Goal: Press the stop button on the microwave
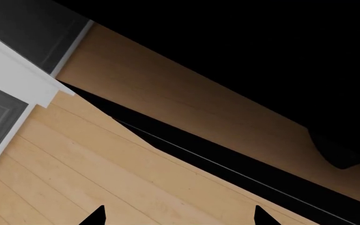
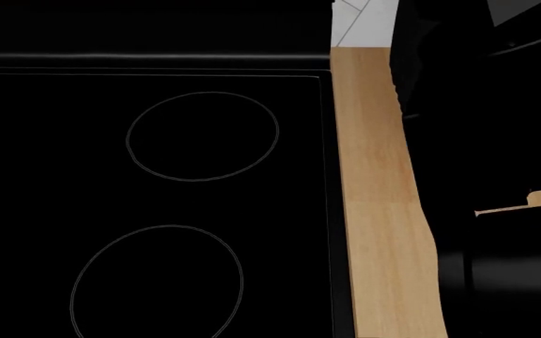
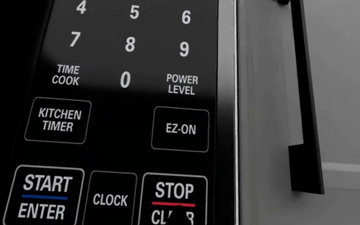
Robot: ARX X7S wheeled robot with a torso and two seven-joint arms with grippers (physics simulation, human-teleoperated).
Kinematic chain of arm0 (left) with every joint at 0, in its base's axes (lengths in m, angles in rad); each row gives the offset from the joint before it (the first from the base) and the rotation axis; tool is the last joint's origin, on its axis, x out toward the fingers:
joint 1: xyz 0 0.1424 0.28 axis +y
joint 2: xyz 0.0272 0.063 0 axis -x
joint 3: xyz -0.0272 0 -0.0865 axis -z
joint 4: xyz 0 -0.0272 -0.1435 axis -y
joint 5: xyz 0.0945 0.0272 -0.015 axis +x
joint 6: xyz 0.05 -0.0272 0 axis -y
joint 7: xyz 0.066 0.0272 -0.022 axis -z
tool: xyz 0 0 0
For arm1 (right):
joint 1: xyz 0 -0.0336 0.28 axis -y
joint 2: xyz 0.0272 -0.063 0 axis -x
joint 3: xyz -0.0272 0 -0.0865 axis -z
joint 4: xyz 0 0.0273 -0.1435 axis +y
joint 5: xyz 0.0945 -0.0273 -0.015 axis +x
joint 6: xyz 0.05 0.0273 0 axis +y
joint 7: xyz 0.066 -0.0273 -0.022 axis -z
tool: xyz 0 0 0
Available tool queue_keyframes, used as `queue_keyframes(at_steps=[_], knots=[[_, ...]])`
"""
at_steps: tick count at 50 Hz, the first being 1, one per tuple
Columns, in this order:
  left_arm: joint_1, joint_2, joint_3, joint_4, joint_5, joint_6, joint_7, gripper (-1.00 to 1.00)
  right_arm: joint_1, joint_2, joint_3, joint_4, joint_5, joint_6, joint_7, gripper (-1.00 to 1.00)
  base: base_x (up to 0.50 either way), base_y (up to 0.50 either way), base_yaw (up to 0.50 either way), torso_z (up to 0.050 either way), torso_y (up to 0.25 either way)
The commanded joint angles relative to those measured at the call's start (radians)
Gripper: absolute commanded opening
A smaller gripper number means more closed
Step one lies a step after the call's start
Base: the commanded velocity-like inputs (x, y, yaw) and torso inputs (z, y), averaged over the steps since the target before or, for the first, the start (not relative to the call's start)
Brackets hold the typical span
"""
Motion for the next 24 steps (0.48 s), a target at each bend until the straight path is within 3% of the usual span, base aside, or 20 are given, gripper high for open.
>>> queue_keyframes(at_steps=[1, 12, 24], knots=[[0.0, 0.0, 0.0, 0.0, 0.0, 0.0, 0.0, 1.0, -0.007, 0.003, -0.012, 0.09, 0.006, -0.074, -0.065, -1.0, 0.01, 0.0, 0.0, 0.0, 0.0], [0.0, 0.0, 0.0, 0.0, 0.0, 0.0, 0.0, 1.0, -0.018, 0.005, -0.014, 0.134, 0.0, -0.112, -0.082, -1.0, 0.01, 0.0, 0.0, 0.002, 0.0], [0.0, 0.0, 0.0, 0.0, 0.0, 0.0, 0.0, 1.0, -0.042, 0.052, 0.013, -0.061, 0.062, -0.015, -0.01, -1.0, 0.01, 0.0, 0.0, 0.003, 0.0]])
